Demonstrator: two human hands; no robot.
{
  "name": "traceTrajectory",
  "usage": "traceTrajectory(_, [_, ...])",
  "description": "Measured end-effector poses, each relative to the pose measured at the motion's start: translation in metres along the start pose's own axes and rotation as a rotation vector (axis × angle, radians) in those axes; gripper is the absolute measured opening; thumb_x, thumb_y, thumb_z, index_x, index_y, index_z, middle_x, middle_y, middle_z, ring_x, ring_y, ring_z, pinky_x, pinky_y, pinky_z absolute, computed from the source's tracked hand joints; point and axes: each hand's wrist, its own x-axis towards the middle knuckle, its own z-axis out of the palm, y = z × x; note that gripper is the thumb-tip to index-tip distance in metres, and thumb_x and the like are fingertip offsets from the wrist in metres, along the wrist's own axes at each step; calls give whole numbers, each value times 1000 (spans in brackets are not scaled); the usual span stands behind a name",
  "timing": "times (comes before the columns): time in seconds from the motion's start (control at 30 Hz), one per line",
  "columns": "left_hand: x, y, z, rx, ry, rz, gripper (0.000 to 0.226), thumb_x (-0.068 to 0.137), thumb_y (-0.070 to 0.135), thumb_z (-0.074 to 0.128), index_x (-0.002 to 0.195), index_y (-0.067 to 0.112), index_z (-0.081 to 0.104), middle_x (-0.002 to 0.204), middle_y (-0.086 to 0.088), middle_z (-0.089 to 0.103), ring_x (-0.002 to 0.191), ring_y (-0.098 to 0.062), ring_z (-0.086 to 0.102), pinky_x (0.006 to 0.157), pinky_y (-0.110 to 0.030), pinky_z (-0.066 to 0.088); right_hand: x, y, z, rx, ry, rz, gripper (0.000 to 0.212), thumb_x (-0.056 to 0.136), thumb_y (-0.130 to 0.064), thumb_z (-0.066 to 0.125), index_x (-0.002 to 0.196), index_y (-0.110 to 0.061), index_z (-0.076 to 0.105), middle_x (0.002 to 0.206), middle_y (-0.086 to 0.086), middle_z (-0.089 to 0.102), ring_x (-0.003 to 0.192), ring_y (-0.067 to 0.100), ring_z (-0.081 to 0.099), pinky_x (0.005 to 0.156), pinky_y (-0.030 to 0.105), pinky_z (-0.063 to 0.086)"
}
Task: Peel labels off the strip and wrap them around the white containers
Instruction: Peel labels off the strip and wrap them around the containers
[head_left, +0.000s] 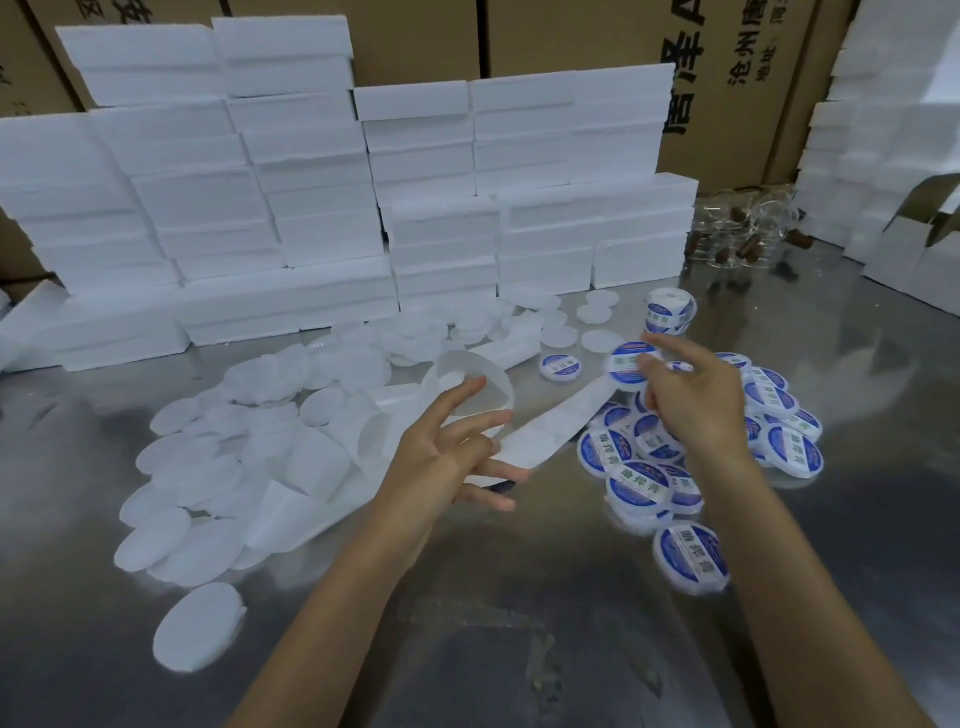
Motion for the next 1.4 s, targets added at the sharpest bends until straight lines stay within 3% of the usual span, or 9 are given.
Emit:
traceTrajectory(0.2, [-3,-1,2,97,53,7,28,100,3,52,115,21,67,102,-1,77,75,-29,75,60,-40,63,24,25,-28,-434,94,22,38,92,-20,57,129,-22,66,110,10,72,96,29,63,88,38,48])
traceTrajectory(0.3, [-3,-2,3,148,44,-8,24,100,3,51,107,17,70,91,-4,78,68,-26,73,59,-37,62,21,28,-24,-518,147,21,37,94,-22,54,129,-17,64,125,13,66,114,37,58,93,41,45])
traceTrajectory(0.47, [-1,-9,4,151,61,-1,25,99,2,51,101,16,72,84,-7,77,65,-23,71,56,-32,60,12,20,-10,-532,238,-245,36,94,-16,51,127,-19,65,90,8,72,89,29,63,74,37,48])
traceTrajectory(0.67, [4,-28,8,339,78,149,27,97,1,54,95,21,72,84,4,78,90,-9,72,84,-18,54,48,8,21,-770,23,-396,27,93,-14,56,113,-13,73,111,10,72,111,30,57,95,45,46])
traceTrajectory(0.83, [12,-36,1,443,99,199,33,96,1,55,89,30,71,82,14,76,87,1,69,81,-7,48,108,9,52,-1106,-300,-210,39,91,-30,59,129,-21,63,130,13,61,121,31,53,104,42,38])
traceTrajectory(1.0, [20,-41,-3,441,101,205,34,96,2,54,87,30,71,80,13,75,82,-4,71,79,-13,52,132,18,69,-1231,-299,-245,26,86,-29,67,108,-16,70,104,10,68,98,28,60,93,39,44])
traceTrajectory(1.13, [24,-40,-4,383,102,191,35,95,-2,50,89,25,71,75,8,75,66,-5,69,70,-14,52,129,19,82,-1394,-288,-398,23,89,-33,64,106,-17,64,109,10,62,106,27,53,99,40,37])
traceTrajectory(1.27, [23,-37,-3,316,113,172,23,99,9,53,98,25,69,74,3,75,64,-10,69,62,-11,50,121,9,79,-1268,-285,-465,13,92,-21,55,104,-16,56,105,11,61,104,29,51,93,41,38])
traceTrajectory(1.4, [20,-32,-2,212,113,142,21,101,11,51,103,25,67,76,0,76,60,-19,69,66,-22,57,104,-20,70,-651,-336,-289,11,94,-10,51,98,-12,62,93,3,64,82,17,57,71,24,45])
